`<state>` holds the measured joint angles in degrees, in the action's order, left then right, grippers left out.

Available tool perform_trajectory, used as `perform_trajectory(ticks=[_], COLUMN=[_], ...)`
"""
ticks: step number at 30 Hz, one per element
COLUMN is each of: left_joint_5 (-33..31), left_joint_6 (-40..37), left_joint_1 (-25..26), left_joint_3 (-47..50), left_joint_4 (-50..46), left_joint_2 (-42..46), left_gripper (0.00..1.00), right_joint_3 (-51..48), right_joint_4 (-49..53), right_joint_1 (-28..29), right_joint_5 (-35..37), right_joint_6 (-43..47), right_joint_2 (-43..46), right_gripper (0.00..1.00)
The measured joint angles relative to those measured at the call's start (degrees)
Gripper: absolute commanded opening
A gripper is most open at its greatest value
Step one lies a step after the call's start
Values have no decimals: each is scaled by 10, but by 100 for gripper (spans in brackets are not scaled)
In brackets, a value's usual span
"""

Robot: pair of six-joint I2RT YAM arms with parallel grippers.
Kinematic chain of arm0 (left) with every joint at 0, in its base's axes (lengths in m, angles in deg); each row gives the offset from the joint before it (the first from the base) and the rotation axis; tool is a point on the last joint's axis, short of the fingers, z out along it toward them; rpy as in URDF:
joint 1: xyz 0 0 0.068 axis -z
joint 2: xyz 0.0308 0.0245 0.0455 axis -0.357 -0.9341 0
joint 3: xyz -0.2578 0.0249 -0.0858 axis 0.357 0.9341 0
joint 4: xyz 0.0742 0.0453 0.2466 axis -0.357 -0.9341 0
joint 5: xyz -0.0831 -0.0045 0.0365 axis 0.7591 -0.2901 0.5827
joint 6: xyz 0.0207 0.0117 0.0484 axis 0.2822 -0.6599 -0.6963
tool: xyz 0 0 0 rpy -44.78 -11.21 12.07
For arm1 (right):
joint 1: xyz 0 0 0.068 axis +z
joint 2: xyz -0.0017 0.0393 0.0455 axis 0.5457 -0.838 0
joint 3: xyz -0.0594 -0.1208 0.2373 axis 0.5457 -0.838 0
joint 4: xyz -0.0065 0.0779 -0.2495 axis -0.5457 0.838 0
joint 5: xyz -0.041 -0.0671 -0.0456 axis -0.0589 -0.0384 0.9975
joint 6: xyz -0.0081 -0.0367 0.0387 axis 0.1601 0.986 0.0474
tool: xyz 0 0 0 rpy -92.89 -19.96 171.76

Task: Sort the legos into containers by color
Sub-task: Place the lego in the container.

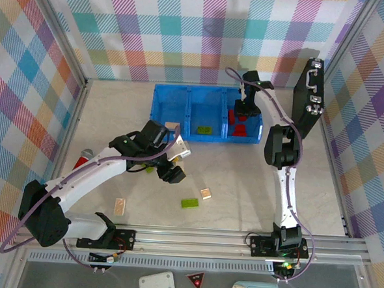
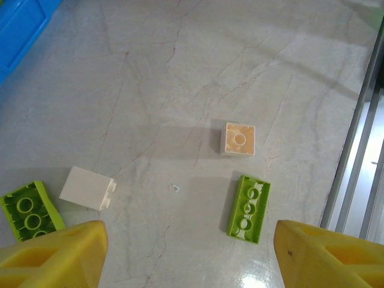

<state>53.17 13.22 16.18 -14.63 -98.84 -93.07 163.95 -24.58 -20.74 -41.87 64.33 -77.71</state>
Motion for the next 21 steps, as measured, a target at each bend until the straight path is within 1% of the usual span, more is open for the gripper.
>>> perform_trajectory(ticks=[5,15,18,21], left_joint_5=[-7,-13,-24,-49], left_joint_6=[2,6,15,30], left_joint_1=[0,0,0,0], left_joint_3=[0,0,0,-1], left_joint_4=[0,0,0,0], left_joint_2=[-6,-13,-13,-13], left_gripper=[73,73,73,72], right_joint_3=[3,5,5,1], right_joint_4=[-3,-3,4,11], right_joint_1=[0,0,0,0], right_joint_5=[-4,-8,-9,-14], right_joint_6=[-5,-23,-27,-30], right_joint_2=[-3,-3,-2,8], right_gripper=[47,50,50,50])
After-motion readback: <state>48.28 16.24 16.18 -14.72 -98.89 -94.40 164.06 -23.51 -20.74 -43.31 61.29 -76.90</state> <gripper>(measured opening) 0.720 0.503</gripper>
